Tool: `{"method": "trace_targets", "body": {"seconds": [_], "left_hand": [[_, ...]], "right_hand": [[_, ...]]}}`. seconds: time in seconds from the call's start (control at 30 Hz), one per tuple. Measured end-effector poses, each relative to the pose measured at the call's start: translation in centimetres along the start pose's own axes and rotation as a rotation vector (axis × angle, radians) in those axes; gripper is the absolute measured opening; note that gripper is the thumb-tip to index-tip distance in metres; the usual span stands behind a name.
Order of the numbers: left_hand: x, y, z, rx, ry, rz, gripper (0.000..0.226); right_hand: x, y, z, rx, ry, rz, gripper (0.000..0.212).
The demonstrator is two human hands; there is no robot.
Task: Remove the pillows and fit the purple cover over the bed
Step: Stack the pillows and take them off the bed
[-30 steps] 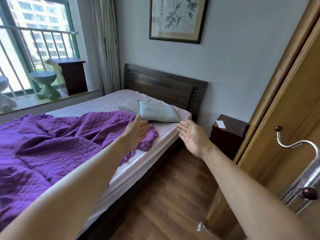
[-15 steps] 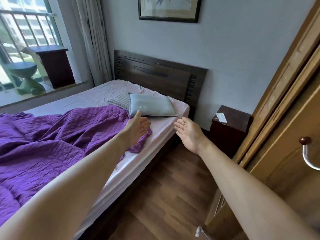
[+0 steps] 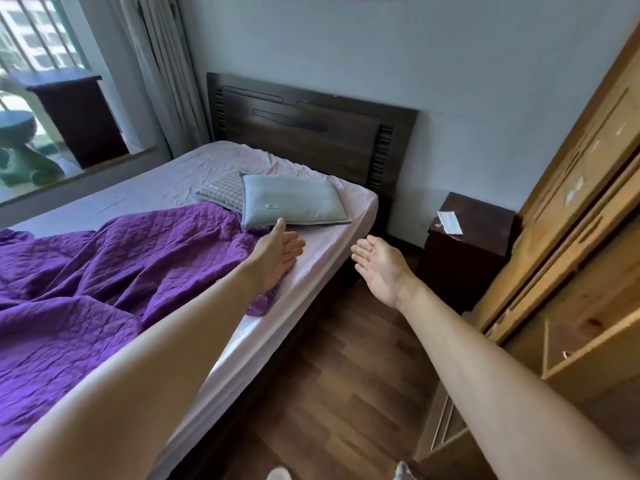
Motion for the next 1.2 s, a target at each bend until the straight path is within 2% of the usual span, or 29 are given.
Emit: {"method": "trace_targets", "body": {"seconds": [0.33, 0.57, 0.83, 1.2], "left_hand": [[-0.9, -14.8, 0.2, 0.047, 0.032, 0.046, 0.063], [-3.3, -27.0, 2.4, 0.005, 0.075, 0.121, 0.061], [-3.0, -38.4, 0.4, -0.014, 0.111, 0.197, 0.061], [-4.0, -52.7, -3.2, -0.111, 0.135, 0.238, 0.06]], "right_hand": [[1.3, -14.8, 1.5, -0.051, 0.022, -0.048, 0.054], [3.5, -26.5, 1.3, -0.081, -0.01, -0.079, 0.054], [4.6, -36.7, 7.0, -0.161, -0.061, -0.139, 0.053], [9.7, -52.1, 13.7, -0.088, -0.001, -0.215, 0.053]]}}
Point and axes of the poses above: each hand's wrist, its own y-axis away from the middle knuckle, its own z-axis out of the back of the hand, x = y × z, the point moved 6 cm from there along -y, towards the middle knuckle, and after that the axes turned 3 degrees about -y, right-handed, at the moved point
